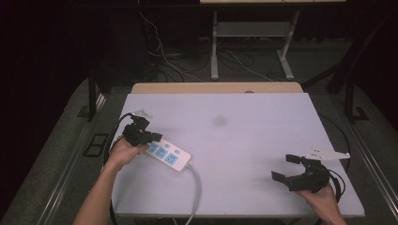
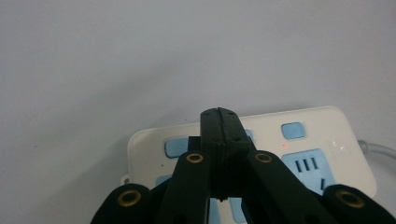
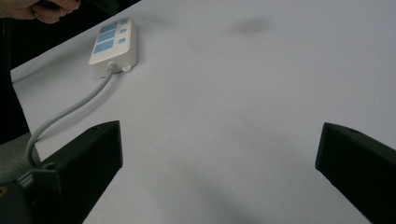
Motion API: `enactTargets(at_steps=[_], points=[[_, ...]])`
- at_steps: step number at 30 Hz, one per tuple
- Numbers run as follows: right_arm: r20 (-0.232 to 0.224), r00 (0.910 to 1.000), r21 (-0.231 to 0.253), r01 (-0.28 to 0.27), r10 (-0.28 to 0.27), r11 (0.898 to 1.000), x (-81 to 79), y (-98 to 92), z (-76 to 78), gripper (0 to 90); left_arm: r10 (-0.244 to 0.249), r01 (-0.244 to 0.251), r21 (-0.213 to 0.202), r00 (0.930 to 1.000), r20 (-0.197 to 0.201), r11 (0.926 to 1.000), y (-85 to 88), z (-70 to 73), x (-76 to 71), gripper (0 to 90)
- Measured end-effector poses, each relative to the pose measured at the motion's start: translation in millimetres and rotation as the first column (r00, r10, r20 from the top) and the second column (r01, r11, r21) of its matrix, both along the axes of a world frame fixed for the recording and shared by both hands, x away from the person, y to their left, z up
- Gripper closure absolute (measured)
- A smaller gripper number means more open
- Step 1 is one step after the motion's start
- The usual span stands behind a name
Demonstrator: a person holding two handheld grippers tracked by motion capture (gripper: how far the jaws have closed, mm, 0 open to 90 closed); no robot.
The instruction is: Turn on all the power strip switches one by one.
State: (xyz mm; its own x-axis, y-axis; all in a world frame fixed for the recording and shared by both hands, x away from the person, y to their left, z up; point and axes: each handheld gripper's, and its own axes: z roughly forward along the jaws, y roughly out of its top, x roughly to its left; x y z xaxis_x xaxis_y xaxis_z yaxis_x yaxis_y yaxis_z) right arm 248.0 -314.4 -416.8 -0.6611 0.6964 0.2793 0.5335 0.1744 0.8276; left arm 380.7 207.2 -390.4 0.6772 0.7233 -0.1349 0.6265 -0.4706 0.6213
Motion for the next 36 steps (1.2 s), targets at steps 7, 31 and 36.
enactTargets(at_steps=[7,31,36], points=[[0.001,1.0000,0.008,-0.001,0.001,1.000,-0.2,-1.4,0.1,0.5,0.007,-0.007,0.010,1.0000,0.003,0.9999,2.3,-4.6,5.0,89.4],[-0.003,1.0000,0.014,-0.001,0.001,1.000,-0.2,-2.0,0.1,0.5,0.023,-0.023,0.046,0.9997,0.009,0.9987,4.1,-14.2,10.6,89.4],[-0.003,1.0000,0.013,-0.004,0.004,1.000,-0.4,-1.7,0.2,0.5,0.024,-0.024,0.045,0.9997,0.007,0.9987,4.4,-14.3,10.7,89.4]])
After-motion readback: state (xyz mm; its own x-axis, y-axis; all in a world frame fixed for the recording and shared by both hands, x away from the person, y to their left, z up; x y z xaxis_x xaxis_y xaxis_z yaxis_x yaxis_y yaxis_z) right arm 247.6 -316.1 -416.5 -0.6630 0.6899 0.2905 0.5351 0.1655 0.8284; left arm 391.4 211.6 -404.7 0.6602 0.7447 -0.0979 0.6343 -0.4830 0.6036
